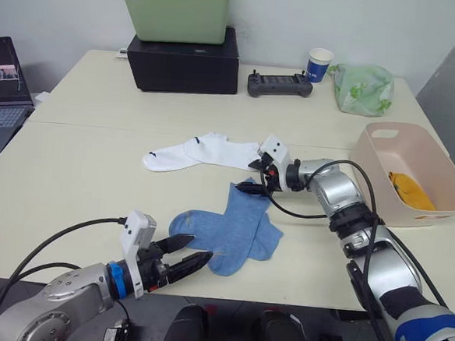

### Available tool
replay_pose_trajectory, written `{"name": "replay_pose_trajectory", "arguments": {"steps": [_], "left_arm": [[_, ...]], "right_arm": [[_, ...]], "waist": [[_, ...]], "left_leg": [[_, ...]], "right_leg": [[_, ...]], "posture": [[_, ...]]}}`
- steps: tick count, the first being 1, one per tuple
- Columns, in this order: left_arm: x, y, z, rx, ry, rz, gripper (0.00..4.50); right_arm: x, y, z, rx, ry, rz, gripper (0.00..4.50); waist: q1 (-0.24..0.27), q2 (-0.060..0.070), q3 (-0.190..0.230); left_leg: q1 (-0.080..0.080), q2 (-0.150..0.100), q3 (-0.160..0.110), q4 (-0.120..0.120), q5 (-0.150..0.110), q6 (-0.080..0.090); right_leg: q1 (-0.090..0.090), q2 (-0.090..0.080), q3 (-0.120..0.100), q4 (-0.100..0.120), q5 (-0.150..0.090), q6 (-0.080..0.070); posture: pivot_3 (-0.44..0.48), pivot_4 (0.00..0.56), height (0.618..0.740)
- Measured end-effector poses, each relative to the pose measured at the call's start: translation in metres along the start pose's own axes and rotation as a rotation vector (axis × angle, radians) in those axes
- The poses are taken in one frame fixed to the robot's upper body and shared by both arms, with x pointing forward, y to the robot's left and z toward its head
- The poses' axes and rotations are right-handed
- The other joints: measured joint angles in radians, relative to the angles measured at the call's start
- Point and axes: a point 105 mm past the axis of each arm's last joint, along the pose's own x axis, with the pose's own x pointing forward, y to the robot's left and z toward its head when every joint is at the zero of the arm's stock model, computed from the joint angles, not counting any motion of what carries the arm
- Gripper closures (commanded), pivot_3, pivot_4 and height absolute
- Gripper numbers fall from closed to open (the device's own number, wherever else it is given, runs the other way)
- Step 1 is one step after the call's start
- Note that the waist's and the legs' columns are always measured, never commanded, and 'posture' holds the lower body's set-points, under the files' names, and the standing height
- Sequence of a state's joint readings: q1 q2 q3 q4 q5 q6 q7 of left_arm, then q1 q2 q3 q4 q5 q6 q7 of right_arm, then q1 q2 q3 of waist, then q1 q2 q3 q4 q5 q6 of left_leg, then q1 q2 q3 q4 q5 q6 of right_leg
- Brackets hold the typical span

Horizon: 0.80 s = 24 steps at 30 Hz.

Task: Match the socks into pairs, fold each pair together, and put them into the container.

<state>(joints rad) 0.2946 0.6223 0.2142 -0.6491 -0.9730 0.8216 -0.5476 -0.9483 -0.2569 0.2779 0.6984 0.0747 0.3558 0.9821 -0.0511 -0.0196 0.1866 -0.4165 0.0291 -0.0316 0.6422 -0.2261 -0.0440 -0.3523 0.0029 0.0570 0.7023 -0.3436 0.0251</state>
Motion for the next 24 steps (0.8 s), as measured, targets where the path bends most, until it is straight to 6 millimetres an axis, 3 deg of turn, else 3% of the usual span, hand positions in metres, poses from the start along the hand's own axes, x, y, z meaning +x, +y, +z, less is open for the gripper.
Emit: {"name": "replay_pose_trajectory", "arguments": {"steps": [5,14,17,22,24], "left_arm": [[-0.002,0.003,-0.025,-0.141,0.093,0.036,0.62],[0.018,0.003,-0.027,-0.127,0.102,-0.002,0.62],[0.022,0.003,-0.028,-0.118,0.119,-0.020,0.58],[0.025,0.002,-0.028,-0.101,0.127,-0.032,0.58],[0.025,0.003,-0.028,-0.099,0.128,-0.033,1.01]], "right_arm": [[-0.001,-0.001,-0.007,0.011,0.028,0.008,0.00],[0.004,-0.001,-0.014,0.018,0.059,0.003,0.00],[0.004,-0.001,-0.014,0.020,0.061,0.003,0.64],[0.003,-0.001,-0.016,0.027,0.066,0.000,2.40],[0.002,-0.002,-0.016,0.027,0.066,-0.002,3.13]], "waist": [[-0.003,0.000,0.000],[0.004,0.000,0.000],[0.004,0.001,0.000],[0.005,0.001,-0.001],[0.005,0.001,-0.001]], "left_leg": [[0.000,0.001,0.001,-0.001,0.000,0.000],[0.001,-0.001,0.003,0.000,0.000,0.000],[0.001,-0.001,0.003,0.000,0.000,0.000],[0.001,-0.001,0.003,0.000,0.000,0.000],[0.001,-0.001,0.003,0.000,0.000,0.000]], "right_leg": [[-0.001,0.000,0.001,0.000,0.000,0.000],[0.000,-0.001,0.002,0.000,0.000,0.000],[0.000,-0.001,0.002,0.000,0.000,0.000],[0.000,-0.001,0.003,0.000,0.000,0.000],[0.000,-0.001,0.003,0.000,0.000,0.000]], "posture": [[0.000,0.150,0.740],[0.000,0.150,0.740],[0.000,0.150,0.740],[0.000,0.150,0.740],[0.000,0.150,0.740]]}}
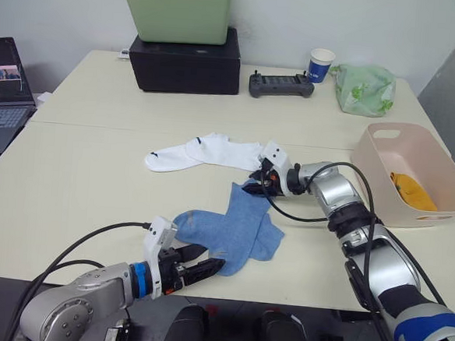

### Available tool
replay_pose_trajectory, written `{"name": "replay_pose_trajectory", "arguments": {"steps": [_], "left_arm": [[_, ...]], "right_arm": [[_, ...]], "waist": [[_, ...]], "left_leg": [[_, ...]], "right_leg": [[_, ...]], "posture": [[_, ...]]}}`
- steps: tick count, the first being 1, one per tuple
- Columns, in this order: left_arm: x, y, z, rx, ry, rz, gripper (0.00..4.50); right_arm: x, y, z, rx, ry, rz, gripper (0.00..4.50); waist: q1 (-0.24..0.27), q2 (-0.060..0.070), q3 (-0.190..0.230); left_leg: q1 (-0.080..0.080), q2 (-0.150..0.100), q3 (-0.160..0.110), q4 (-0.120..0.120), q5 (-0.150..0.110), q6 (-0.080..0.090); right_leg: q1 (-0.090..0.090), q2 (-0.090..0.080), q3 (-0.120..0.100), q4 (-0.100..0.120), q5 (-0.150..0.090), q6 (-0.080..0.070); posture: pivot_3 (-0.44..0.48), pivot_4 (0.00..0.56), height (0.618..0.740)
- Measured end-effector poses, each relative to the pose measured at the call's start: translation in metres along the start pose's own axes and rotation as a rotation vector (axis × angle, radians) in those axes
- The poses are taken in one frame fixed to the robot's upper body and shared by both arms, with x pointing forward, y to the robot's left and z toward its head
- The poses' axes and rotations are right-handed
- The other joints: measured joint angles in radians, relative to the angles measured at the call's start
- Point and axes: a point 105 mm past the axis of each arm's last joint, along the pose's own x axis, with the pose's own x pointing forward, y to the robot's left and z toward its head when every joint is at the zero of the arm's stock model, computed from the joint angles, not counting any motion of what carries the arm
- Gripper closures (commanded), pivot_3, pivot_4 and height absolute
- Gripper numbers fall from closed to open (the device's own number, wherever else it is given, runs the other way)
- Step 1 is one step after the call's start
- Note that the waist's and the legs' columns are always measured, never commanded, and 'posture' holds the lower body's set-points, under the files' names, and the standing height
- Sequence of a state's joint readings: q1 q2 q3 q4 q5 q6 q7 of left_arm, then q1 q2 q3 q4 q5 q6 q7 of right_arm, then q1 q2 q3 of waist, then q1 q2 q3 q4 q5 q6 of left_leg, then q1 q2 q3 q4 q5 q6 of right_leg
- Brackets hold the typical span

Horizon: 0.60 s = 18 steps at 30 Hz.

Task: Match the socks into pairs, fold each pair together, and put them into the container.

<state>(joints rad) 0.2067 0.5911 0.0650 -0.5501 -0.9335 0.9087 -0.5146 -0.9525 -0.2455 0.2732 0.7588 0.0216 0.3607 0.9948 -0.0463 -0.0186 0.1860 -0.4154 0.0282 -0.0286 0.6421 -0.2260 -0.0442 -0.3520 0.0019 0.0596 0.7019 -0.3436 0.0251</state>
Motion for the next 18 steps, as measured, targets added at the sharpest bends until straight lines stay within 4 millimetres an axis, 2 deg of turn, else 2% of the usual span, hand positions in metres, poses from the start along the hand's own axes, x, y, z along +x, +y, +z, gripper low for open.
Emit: {"name": "replay_pose_trajectory", "arguments": {"steps": [4,8,11,13,15,18], "left_arm": [[0.000,0.005,0.000,0.010,0.011,0.018,2.13],[0.001,0.009,-0.001,0.006,0.022,0.026,3.38],[0.000,0.007,-0.006,0.000,0.052,0.010,4.31],[-0.007,0.003,-0.010,0.030,0.100,-0.014,4.31],[-0.014,-0.004,-0.001,0.103,0.102,-0.063,4.31],[-0.025,-0.012,0.047,0.243,-0.006,-0.115,4.31]], "right_arm": [[-0.002,0.003,-0.003,0.007,-0.009,0.005,4.50],[-0.004,0.008,-0.001,0.024,-0.043,0.007,4.50],[-0.009,0.014,0.012,0.026,-0.101,0.021,4.50],[-0.014,0.023,0.026,0.012,-0.160,0.047,4.50],[-0.019,0.033,0.035,-0.004,-0.204,0.065,4.50],[-0.025,0.047,0.048,-0.035,-0.252,0.093,4.50]], "waist": [[0.000,0.000,0.000],[-0.001,0.000,0.000],[-0.002,0.000,0.000],[-0.004,0.000,0.000],[-0.002,0.000,0.001],[0.003,0.001,0.001]], "left_leg": [[0.000,0.000,0.000,0.000,0.000,0.000],[-0.001,0.000,0.001,-0.001,0.000,0.000],[-0.001,0.001,0.001,-0.001,0.000,0.000],[-0.001,0.001,0.000,-0.002,0.000,0.000],[-0.001,0.001,-0.001,-0.003,0.000,0.000],[-0.001,0.001,-0.002,-0.003,0.000,0.000]], "right_leg": [[0.000,0.000,0.000,-0.001,0.000,0.000],[-0.001,0.000,0.001,-0.001,0.000,0.000],[-0.001,0.000,0.001,-0.002,0.000,0.000],[-0.001,0.000,0.000,-0.002,0.000,0.000],[-0.002,0.000,-0.001,-0.002,0.000,0.000],[-0.001,0.000,-0.002,-0.002,0.000,0.000]], "posture": [[0.000,0.150,0.740],[0.000,0.150,0.740],[0.000,0.150,0.740],[0.000,0.150,0.740],[0.000,0.150,0.740],[0.000,0.150,0.740]]}}
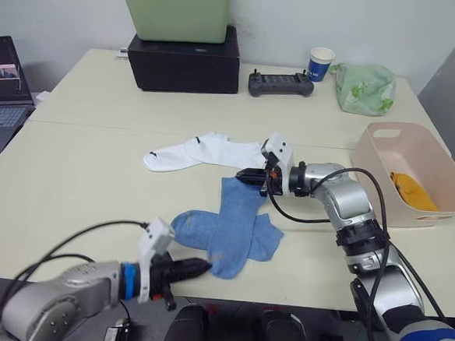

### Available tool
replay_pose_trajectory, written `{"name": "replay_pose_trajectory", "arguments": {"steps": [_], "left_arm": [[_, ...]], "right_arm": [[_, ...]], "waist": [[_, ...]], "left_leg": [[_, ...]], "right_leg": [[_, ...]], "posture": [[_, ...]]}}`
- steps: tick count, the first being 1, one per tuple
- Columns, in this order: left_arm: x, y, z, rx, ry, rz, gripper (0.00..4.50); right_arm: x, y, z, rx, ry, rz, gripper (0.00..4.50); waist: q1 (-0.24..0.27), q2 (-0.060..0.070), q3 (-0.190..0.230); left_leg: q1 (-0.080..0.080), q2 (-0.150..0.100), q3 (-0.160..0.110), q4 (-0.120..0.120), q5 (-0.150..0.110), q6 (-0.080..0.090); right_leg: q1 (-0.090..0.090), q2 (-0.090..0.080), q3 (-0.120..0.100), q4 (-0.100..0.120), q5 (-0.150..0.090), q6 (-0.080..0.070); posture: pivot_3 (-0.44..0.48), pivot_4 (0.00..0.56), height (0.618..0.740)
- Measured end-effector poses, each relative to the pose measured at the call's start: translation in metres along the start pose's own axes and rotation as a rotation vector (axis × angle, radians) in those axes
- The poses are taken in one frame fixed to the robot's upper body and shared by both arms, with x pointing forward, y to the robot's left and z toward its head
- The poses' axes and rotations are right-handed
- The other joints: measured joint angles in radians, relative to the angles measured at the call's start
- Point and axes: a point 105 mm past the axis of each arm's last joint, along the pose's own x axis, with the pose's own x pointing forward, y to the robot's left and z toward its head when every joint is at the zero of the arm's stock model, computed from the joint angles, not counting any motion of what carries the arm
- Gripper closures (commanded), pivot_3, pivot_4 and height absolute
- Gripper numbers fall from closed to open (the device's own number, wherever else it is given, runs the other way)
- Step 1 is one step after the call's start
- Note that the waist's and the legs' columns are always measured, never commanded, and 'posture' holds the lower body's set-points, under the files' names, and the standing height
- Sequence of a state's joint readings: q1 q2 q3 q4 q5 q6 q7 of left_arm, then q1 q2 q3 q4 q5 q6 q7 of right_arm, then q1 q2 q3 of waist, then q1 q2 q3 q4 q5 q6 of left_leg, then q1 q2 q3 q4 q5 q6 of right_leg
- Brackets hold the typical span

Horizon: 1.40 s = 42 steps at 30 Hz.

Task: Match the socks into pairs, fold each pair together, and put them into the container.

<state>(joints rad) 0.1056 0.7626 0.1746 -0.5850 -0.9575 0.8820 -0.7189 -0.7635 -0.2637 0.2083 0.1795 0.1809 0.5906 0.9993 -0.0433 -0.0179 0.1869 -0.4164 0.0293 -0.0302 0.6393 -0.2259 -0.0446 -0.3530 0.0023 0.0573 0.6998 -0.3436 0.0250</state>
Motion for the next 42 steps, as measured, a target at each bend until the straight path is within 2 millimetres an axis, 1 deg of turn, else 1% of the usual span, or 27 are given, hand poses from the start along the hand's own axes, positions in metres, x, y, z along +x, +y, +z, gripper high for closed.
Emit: {"name": "replay_pose_trajectory", "arguments": {"steps": [2,5,7,9,11,12,14,16,17,20,21,22,24,26,28,30,33,39,40,42], "left_arm": [[-0.006,0.001,0.024,0.088,-0.025,-0.009,4.31],[-0.010,0.008,0.058,0.195,-0.064,-0.008,3.79],[-0.010,0.016,0.070,0.235,-0.088,0.011,3.19],[-0.007,0.020,0.074,0.264,-0.076,0.008,2.53],[-0.003,0.024,0.072,0.300,-0.037,0.002,1.91],[0.000,0.028,0.069,0.320,-0.022,0.008,1.62],[0.007,0.042,0.068,0.381,-0.004,0.035,1.00],[0.015,0.049,0.071,0.420,-0.021,0.037,0.36],[0.019,0.050,0.075,0.451,-0.025,0.032,0.04],[0.035,0.057,0.088,0.582,-0.019,0.026,0.02],[0.039,0.060,0.089,0.611,-0.007,0.027,0.02],[0.041,0.062,0.088,0.625,0.005,0.020,0.02],[0.047,0.067,0.079,0.660,0.054,-0.010,0.02],[0.052,0.071,0.074,0.680,0.077,-0.023,0.42],[0.058,0.071,0.075,0.694,0.073,-0.044,0.87],[0.063,0.068,0.077,0.709,0.062,-0.074,1.58],[0.068,0.067,0.081,0.715,0.047,-0.095,2.47],[0.068,0.069,0.077,0.701,0.061,-0.110,4.40],[0.068,0.069,0.077,0.700,0.063,-0.114,4.48],[0.068,0.068,0.077,0.695,0.063,-0.117,4.50]], "right_arm": [[-0.002,0.004,0.004,-0.014,-0.011,0.003,4.50],[-0.004,0.009,0.007,-0.025,-0.027,-0.003,4.50],[-0.005,0.010,0.007,-0.027,-0.033,-0.009,4.50],[-0.006,0.009,0.007,-0.027,-0.033,-0.018,4.50],[-0.006,0.009,0.008,-0.031,-0.038,-0.025,4.50],[-0.006,0.010,0.008,-0.033,-0.040,-0.029,4.50],[-0.007,0.013,0.008,-0.036,-0.051,-0.027,4.50],[-0.006,0.018,0.010,-0.041,-0.061,-0.010,4.50],[-0.006,0.019,0.010,-0.044,-0.064,-0.005,4.50],[-0.005,0.023,0.011,-0.049,-0.070,0.003,4.50],[-0.004,0.026,0.012,-0.054,-0.074,0.011,4.50],[-0.002,0.028,0.012,-0.056,-0.076,0.017,4.50],[-0.003,0.032,0.007,-0.056,-0.068,0.022,4.50],[-0.003,0.033,0.006,-0.057,-0.063,0.024,4.50],[-0.003,0.035,0.008,-0.066,-0.071,0.027,4.50],[-0.003,0.038,0.013,-0.077,-0.087,0.032,4.50],[-0.004,0.039,0.014,-0.085,-0.092,0.032,4.50],[-0.004,0.039,0.010,-0.072,-0.089,0.017,4.50],[-0.004,0.040,0.011,-0.070,-0.091,0.017,4.50],[-0.004,0.039,0.011,-0.061,-0.096,0.011,3.96]], "waist": [[0.001,0.000,0.000],[0.004,0.000,0.000],[0.005,0.000,0.000],[0.004,-0.001,0.000],[0.001,-0.001,0.000],[0.000,-0.001,0.000],[0.003,-0.001,0.000],[0.007,-0.001,0.000],[0.009,-0.001,0.001],[0.011,-0.001,0.001],[0.011,-0.001,0.001],[0.011,-0.001,0.001],[0.010,-0.001,0.001],[0.009,-0.001,0.001],[0.010,-0.001,0.001],[0.010,-0.001,0.001],[0.010,-0.001,0.001],[0.010,-0.001,0.001],[0.010,-0.001,0.001],[0.010,-0.001,0.001]], "left_leg": [[0.000,0.000,0.001,0.000,0.000,0.000],[0.000,-0.001,0.001,0.000,0.000,0.000],[0.000,-0.001,0.003,0.000,0.000,0.000],[-0.001,0.000,0.003,0.000,0.000,0.000],[-0.001,0.000,0.004,-0.001,0.000,0.000],[0.000,0.000,0.004,-0.002,0.000,0.000],[-0.001,0.000,0.004,-0.003,0.000,0.000],[-0.001,0.000,0.004,-0.003,0.000,0.000],[-0.001,0.000,0.004,-0.003,0.000,0.000],[-0.001,0.000,0.004,-0.003,0.000,0.000],[-0.001,0.000,0.005,-0.003,0.000,0.000],[-0.001,0.000,0.005,-0.003,0.000,0.000],[-0.002,0.000,0.006,-0.003,0.000,0.000],[-0.003,0.001,0.006,-0.003,0.000,0.000],[-0.006,0.002,0.005,-0.002,0.000,0.000],[-0.008,0.002,0.005,-0.001,0.000,0.000],[-0.014,0.002,0.005,0.004,0.000,0.000],[-0.015,0.001,0.005,0.006,0.000,0.000],[-0.015,0.001,0.005,0.006,0.000,0.000],[-0.015,0.001,0.005,0.006,0.000,0.000]], "right_leg": [[0.000,0.000,0.001,-0.001,0.000,0.000],[0.000,0.000,0.001,-0.002,0.000,0.000],[-0.001,0.000,0.001,-0.002,0.000,0.000],[-0.001,0.001,0.002,-0.002,0.000,0.000],[-0.002,0.001,0.003,-0.002,0.000,0.000],[-0.002,0.001,0.004,-0.002,0.000,0.000],[-0.003,0.002,0.004,-0.002,0.000,0.000],[-0.003,0.002,0.004,-0.002,0.000,0.000],[-0.003,0.002,0.004,-0.002,0.000,0.000],[-0.003,0.003,0.003,-0.002,0.000,0.000],[-0.003,0.004,0.003,-0.002,0.000,0.000],[-0.003,0.004,0.003,-0.002,0.000,0.000],[-0.005,0.004,0.003,-0.002,0.000,0.000],[-0.006,0.004,0.003,-0.002,0.000,0.000],[-0.008,0.004,0.003,-0.001,0.000,0.000],[-0.011,0.004,0.003,0.000,0.000,0.000],[-0.018,0.005,0.003,0.005,0.000,0.000],[-0.021,0.005,0.003,0.013,0.000,0.000],[-0.021,0.005,0.003,0.013,0.000,0.000],[-0.021,0.005,0.003,0.013,0.000,0.000]], "posture": [[0.000,0.150,0.740],[0.000,0.150,0.740],[0.000,0.150,0.740],[0.000,0.150,0.740],[0.000,0.150,0.740],[0.000,0.150,0.740],[0.000,0.150,0.740],[0.000,0.150,0.740],[0.000,0.150,0.740],[0.000,0.150,0.740],[0.000,0.150,0.740],[0.000,0.150,0.740],[0.000,0.150,0.740],[0.000,0.150,0.740],[0.000,0.150,0.740],[0.000,0.150,0.740],[0.000,0.150,0.740],[0.000,0.150,0.740],[0.000,0.150,0.740],[0.000,0.150,0.740]]}}
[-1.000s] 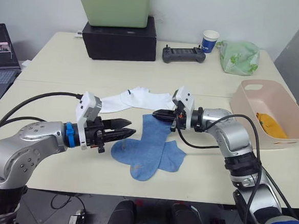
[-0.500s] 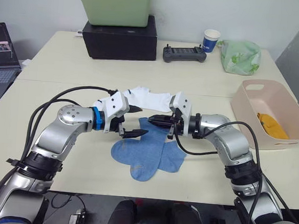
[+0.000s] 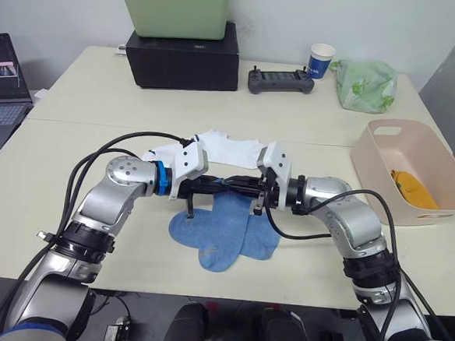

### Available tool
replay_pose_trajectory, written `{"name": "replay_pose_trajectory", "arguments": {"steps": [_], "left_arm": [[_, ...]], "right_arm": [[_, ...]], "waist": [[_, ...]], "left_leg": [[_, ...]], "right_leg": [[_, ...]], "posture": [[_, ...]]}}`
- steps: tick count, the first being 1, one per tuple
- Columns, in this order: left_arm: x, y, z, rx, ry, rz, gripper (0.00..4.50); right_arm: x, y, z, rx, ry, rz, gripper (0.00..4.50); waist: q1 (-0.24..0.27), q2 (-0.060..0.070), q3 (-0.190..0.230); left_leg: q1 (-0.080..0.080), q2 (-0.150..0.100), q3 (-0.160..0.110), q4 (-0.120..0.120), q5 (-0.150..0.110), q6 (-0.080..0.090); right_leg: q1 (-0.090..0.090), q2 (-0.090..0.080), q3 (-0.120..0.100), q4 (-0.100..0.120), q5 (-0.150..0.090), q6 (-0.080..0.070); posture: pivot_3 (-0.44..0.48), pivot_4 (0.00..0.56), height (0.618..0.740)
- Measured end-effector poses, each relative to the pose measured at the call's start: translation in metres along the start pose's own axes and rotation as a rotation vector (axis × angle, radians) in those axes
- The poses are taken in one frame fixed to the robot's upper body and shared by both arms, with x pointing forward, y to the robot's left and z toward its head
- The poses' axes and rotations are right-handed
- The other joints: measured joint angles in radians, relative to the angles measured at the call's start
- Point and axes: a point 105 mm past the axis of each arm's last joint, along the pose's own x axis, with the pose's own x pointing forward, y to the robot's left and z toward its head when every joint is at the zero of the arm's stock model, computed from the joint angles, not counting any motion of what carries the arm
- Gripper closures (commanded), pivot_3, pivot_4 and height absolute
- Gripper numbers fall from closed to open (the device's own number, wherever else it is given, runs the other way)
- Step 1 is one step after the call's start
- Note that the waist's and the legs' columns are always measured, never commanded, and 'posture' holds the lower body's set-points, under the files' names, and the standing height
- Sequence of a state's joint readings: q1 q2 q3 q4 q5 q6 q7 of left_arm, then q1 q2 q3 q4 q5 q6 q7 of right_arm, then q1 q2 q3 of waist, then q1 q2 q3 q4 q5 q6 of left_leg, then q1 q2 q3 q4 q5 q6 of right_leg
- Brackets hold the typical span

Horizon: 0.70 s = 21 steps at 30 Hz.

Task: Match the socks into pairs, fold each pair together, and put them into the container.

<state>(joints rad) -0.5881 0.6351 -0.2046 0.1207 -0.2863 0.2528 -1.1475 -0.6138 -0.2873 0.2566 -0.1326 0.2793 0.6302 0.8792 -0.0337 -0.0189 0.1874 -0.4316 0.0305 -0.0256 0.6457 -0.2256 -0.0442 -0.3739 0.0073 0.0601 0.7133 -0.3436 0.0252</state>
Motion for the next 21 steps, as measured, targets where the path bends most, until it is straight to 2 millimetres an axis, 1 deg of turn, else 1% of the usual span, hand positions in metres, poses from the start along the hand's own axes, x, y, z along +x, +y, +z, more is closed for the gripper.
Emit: {"name": "replay_pose_trajectory", "arguments": {"steps": [1,4,6,8,9,12,14,17,19,21], "left_arm": [[0.000,0.000,0.000,-0.002,-0.001,0.001,4.50],[-0.001,0.001,0.000,-0.009,-0.001,0.009,4.50],[-0.002,0.002,-0.002,-0.026,0.004,0.017,4.50],[-0.003,0.003,-0.005,-0.053,0.011,0.041,4.50],[-0.003,0.007,-0.005,-0.064,0.007,0.073,4.50],[-0.013,0.020,-0.003,-0.088,-0.009,0.176,4.50],[-0.017,0.028,-0.001,-0.124,-0.044,0.246,4.50],[-0.019,0.034,-0.001,-0.203,-0.107,0.338,4.50],[-0.020,0.035,-0.004,-0.236,-0.119,0.375,4.50],[-0.020,0.033,-0.005,-0.246,-0.122,0.384,4.50]], "right_arm": [[0.001,0.000,0.000,0.004,-0.003,-0.005,3.88],[0.001,-0.002,0.003,0.019,-0.026,-0.023,2.84],[-0.002,-0.007,0.005,0.023,-0.034,-0.050,2.19],[-0.010,-0.013,0.006,0.056,-0.044,-0.081,1.46],[-0.019,-0.016,0.006,0.074,-0.043,-0.096,1.01],[-0.037,-0.020,0.007,0.123,-0.043,-0.135,0.05],[-0.044,-0.017,0.003,0.143,-0.025,-0.136,0.05],[-0.048,-0.007,-0.016,0.191,0.042,-0.109,0.05],[-0.044,0.005,-0.033,0.229,0.103,-0.068,0.05],[-0.037,0.017,-0.046,0.263,0.152,-0.027,0.05]], "waist": [[0.000,0.000,0.000],[0.000,0.000,0.000],[0.000,0.000,0.000],[0.001,0.000,0.000],[0.001,0.000,0.000],[0.001,0.000,0.000],[0.001,0.000,0.000],[0.001,0.000,0.000],[-0.002,0.000,0.000],[-0.005,0.000,0.000]], "left_leg": [[0.000,0.000,0.000,0.000,0.000,0.000],[0.000,0.000,0.000,0.000,0.000,0.000],[0.000,0.000,0.000,0.000,0.000,0.000],[0.000,0.000,0.000,0.000,0.000,0.000],[0.000,0.000,0.000,0.000,0.000,0.000],[0.000,0.000,-0.001,0.000,0.000,0.000],[0.000,0.000,-0.001,0.000,0.000,0.000],[0.000,0.000,-0.001,0.000,0.000,0.000],[0.000,0.000,-0.001,0.000,0.000,0.000],[0.000,0.001,-0.001,0.000,0.000,0.000]], "right_leg": [[0.000,0.000,0.000,0.000,0.000,0.000],[0.000,0.000,0.000,0.000,0.000,0.000],[0.000,0.000,0.000,0.000,0.000,0.000],[0.000,0.000,0.000,0.000,0.000,0.000],[0.000,0.000,0.000,0.000,0.000,0.000],[0.000,-0.001,0.001,0.000,0.000,0.000],[0.000,0.000,0.001,0.000,0.000,0.000],[0.000,0.000,0.002,0.000,0.000,0.000],[0.000,0.000,0.002,0.000,0.000,0.000],[0.000,0.000,0.003,0.000,0.000,0.000]], "posture": [[0.000,0.150,0.740],[0.000,0.150,0.740],[0.000,0.150,0.740],[0.000,0.150,0.740],[0.000,0.150,0.740],[0.000,0.150,0.740],[0.000,0.150,0.740],[0.000,0.150,0.740],[0.000,0.150,0.740],[0.000,0.150,0.740]]}}
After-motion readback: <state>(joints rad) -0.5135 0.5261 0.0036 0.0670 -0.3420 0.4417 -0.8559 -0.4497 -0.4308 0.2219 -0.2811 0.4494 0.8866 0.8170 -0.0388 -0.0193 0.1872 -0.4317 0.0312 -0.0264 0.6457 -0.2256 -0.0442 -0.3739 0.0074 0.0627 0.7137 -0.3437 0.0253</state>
